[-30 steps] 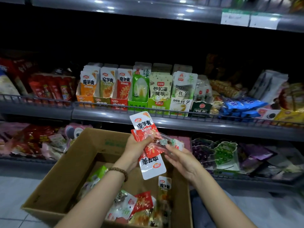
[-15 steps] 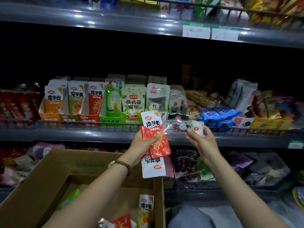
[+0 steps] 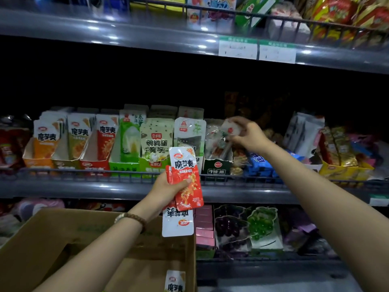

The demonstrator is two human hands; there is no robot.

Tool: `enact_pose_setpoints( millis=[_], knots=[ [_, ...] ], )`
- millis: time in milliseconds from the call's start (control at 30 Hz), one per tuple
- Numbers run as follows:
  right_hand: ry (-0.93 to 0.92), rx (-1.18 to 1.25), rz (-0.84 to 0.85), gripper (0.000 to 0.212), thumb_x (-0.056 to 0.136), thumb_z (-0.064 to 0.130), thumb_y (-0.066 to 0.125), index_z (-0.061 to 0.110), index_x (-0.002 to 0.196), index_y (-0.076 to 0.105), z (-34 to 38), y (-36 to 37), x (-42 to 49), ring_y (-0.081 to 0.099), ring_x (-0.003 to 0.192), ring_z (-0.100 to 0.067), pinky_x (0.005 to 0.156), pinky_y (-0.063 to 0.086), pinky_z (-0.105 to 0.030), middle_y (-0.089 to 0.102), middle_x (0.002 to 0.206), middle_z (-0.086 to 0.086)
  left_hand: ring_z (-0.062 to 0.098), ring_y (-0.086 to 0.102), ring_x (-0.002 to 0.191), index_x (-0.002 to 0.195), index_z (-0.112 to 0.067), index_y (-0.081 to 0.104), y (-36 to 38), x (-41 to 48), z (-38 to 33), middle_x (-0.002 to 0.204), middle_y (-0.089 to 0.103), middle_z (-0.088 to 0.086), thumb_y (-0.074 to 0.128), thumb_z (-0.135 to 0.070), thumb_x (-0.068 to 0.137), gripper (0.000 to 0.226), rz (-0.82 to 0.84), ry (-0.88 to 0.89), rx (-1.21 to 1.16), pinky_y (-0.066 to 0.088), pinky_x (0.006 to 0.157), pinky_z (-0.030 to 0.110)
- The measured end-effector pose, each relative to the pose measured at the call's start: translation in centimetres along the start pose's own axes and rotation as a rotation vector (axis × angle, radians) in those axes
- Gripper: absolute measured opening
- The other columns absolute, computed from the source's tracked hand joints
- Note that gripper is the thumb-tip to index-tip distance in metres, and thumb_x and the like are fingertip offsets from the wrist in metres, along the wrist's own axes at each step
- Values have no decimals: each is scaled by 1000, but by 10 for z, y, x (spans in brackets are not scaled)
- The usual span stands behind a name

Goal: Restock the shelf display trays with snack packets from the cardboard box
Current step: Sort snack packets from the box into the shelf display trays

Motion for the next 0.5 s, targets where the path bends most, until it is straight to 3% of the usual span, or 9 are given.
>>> enact_pose_setpoints(
  millis=[133,267,367,433,500],
  knots=[
    [-49,-167,154,44,79,12,74,25,115,52,-2,34,-1,64,100,-24,86,55,-41,61,115,-3,17,66,89,108,-18,53,-2,1,1,102,67,2,68,-15,84,29,5,-26,16,54,71,29],
    [-25,-212,190,43,90,27,61,15,131,52,-9,55,-15,51,123,-19,103,42,-33,55,133,-3,18,66,90,111,-15,53,-3,0,3,104,67,5,67,-12,84,31,17,-65,16,53,75,31],
    [10,-292,88,50,93,37,55,15,136,46,-9,52,-29,46,126,-22,104,40,-35,51,134,-7,19,66,88,102,-18,54,-6,-4,2,102,68,6,68,-8,83,25,12,-87,-20,53,76,33],
    [-31,-333,-86,53,92,39,55,20,139,41,7,46,-45,33,133,-21,110,31,-39,40,140,-6,18,66,85,99,-17,56,-9,-10,-1,97,68,4,69,-6,82,24,6,-72,-62,53,70,30],
    [-101,-203,-240,51,91,38,57,25,138,42,33,49,-67,30,134,-15,110,28,-36,37,142,0,15,68,80,97,-18,58,-13,-19,-5,92,70,2,71,-6,79,24,-2,-44,-79,53,64,26]
  ],
)
Point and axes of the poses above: each hand's wrist, its own x-axis towards the middle knuckle, its own y-axis out of the palm, z = x × y, the point moved 5 cm from there along x, towards the middle knuckle
